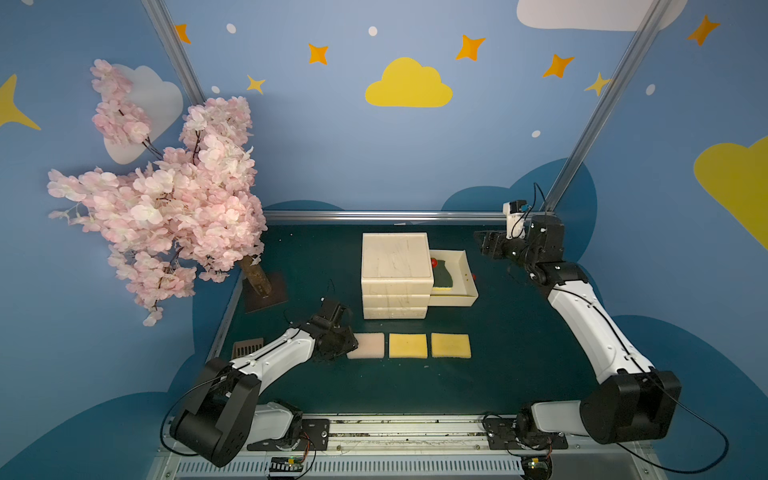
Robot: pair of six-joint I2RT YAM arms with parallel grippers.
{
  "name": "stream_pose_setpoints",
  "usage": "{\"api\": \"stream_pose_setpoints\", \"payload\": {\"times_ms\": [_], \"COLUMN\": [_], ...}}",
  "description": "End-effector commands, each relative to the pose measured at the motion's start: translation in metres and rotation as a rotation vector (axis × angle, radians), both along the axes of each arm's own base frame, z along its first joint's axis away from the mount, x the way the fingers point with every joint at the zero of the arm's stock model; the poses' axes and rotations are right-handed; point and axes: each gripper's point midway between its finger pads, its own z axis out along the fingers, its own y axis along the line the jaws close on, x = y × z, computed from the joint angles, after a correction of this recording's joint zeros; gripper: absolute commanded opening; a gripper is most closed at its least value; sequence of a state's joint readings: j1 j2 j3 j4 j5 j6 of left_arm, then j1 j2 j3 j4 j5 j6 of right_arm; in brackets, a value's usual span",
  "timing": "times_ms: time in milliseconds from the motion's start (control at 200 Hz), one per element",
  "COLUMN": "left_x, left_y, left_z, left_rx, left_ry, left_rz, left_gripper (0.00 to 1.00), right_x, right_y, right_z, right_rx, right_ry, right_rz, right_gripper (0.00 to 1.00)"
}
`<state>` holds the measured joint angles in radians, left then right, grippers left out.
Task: Take the sponge out of the drawer
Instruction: Place the sponge at the center of the board, then pick up the sponge from the drawer.
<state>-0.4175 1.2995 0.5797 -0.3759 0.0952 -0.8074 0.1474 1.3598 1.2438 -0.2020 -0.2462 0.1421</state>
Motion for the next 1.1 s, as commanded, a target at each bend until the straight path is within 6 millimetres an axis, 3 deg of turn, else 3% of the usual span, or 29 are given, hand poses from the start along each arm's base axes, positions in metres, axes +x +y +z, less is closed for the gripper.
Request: {"api": "stream_pose_setpoints", "payload": {"times_ms": [0, 240, 536, 691, 911, 1091], "left_x": [-0.008, -0.001, 0.014, 0.024, 0.053, 0.076], "left_y": [0.008, 0.0, -0.003, 0.003, -0.006, -0.039], "left_z": [-0.002, 0.009, 0.048, 0.076, 0.147, 0.219], "left_rx": [0.043, 0.013, -0.002, 0.038, 0.015, -0.135], "left_ry": [0.025, -0.022, -0.139, -0.22, -0.473, -0.742], "left_rz": [-0.007, -0.038, -0.064, -0.08, -0.138, -0.242], "left_gripper": [0.52, 0.52, 0.59, 0.64, 0.79, 0.98], "right_x": [0.001, 0.001, 0.001, 0.0, -0.014, -0.021], "right_y": [-0.003, -0.003, -0.003, -0.003, 0.018, 0.035], "right_z": [-0.011, -0.012, -0.017, -0.033, -0.073, -0.085], "right_rx": [-0.009, -0.01, -0.012, -0.021, -0.004, -0.015], "right_ry": [0.027, 0.031, 0.049, 0.099, 0.225, 0.302], "right_rz": [-0.01, -0.009, -0.011, -0.01, 0.12, 0.191], "right_gripper": [0.79, 0.79, 0.79, 0.79, 0.8, 0.83]}}
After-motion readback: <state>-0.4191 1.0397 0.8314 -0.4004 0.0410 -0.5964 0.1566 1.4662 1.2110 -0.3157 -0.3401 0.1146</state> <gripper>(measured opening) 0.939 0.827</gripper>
